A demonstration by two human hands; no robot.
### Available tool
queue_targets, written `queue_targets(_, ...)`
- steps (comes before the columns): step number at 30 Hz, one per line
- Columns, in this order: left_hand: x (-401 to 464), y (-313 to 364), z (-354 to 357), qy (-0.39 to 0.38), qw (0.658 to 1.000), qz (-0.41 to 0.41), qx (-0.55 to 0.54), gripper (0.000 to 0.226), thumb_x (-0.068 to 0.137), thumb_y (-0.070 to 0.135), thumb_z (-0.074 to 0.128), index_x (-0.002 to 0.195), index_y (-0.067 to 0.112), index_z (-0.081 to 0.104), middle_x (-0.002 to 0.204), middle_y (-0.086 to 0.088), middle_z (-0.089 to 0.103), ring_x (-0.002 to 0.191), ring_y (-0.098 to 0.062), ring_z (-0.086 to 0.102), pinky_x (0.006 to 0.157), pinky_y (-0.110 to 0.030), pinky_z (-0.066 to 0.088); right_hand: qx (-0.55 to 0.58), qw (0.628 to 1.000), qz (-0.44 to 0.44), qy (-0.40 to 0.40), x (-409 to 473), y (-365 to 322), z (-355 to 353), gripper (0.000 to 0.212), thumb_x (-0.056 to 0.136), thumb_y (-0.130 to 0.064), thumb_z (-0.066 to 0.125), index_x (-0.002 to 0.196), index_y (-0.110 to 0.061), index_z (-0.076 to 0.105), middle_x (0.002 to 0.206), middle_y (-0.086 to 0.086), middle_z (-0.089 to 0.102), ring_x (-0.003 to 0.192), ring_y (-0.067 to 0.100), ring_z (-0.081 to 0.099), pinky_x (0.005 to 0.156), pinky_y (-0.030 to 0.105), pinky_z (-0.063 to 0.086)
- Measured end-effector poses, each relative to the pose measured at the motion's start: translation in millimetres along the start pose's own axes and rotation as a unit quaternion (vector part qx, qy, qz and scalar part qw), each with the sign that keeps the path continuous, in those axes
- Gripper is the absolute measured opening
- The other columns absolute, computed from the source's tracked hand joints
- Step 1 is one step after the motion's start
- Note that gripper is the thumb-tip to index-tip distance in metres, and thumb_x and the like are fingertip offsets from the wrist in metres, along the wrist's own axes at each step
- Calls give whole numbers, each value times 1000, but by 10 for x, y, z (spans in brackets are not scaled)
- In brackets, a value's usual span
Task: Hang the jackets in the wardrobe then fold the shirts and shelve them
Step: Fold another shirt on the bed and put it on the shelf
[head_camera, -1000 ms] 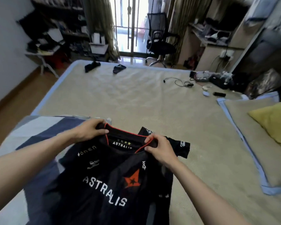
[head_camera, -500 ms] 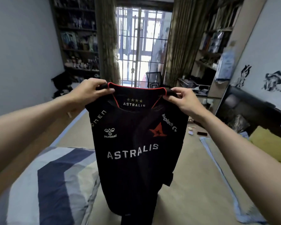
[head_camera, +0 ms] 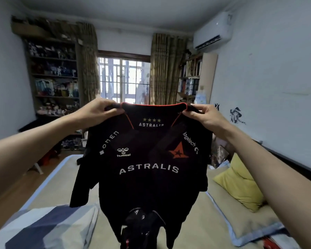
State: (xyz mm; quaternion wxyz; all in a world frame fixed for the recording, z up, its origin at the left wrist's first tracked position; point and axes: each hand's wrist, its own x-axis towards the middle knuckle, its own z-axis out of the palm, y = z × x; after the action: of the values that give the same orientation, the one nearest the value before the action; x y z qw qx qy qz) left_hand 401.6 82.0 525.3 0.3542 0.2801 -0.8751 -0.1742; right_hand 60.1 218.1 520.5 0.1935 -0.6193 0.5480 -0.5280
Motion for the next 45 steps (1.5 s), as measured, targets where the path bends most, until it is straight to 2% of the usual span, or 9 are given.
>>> queue_targets(4,-238,319,-105,-31,999,11,-38,18,89,44,61,101,49,75,98,10,78,90,-10,74,88,-38,60,31,999,32,22,-468,-239,-141,24,89,-23,77,111,-13,79,113,22,74,103,39,73,89,43,60)
queue_targets(6,-393,496,-147,-51,996,14,-69,20,94,34,61,108,35,76,98,0,78,90,-23,76,84,-46,62,37,999,32,9,-723,-403,-270,24,87,-22,76,109,-12,78,99,16,78,90,35,75,76,37,64)
queue_targets(9,-632,766,-146,-71,989,38,-120,24,95,27,60,110,31,77,94,-6,79,83,-27,77,71,-38,64,53,998,27,-13,-1086,-573,-498,22,84,-22,72,101,-11,79,86,10,78,71,21,76,57,25,59)
queue_targets(15,-657,754,351,-134,982,40,-131,22,91,29,61,105,28,78,89,-1,79,78,-16,77,66,-27,62,29,997,69,-18,-1361,-81,-662,15,88,-14,69,100,-11,79,91,3,79,76,12,75,66,19,58)
queue_targets(21,-460,-142,1910,-241,968,-39,-52,27,85,59,58,98,41,72,97,19,75,94,0,68,91,-32,54,-12,975,220,-41,-1353,1514,-505,20,88,-24,77,105,-13,80,105,10,79,94,19,74,82,24,58)
queue_targets(29,-940,-1698,4507,-321,911,-236,-111,58,80,80,53,101,29,70,89,8,72,82,-7,68,78,-40,54,39,905,398,-144,-1725,4273,-257,11,92,-17,74,100,-14,81,100,4,80,90,11,74,78,22,55)
queue_targets(33,-881,-2163,5406,-318,894,-293,-115,5,91,43,66,87,44,68,76,16,68,70,3,61,65,-17,46,40,903,401,-151,-1653,5526,-38,12,94,-10,71,101,-11,81,102,13,79,88,12,71,82,28,52)
queue_targets(39,-981,-3209,6499,-299,861,-402,-90,14,95,27,67,83,20,66,72,2,62,67,-2,57,67,-22,47,26,909,390,-143,-1408,6986,611,25,92,-7,72,83,-29,80,72,-16,75,68,-8,65,65,11,45)
queue_targets(45,-1105,-4119,7332,-277,851,-445,-41,19,97,37,62,81,27,61,81,5,68,84,-18,66,84,-40,52,-59,912,384,-130,-1309,8257,1277,8,89,-26,76,82,-28,79,72,-16,74,68,-2,65,66,21,46)
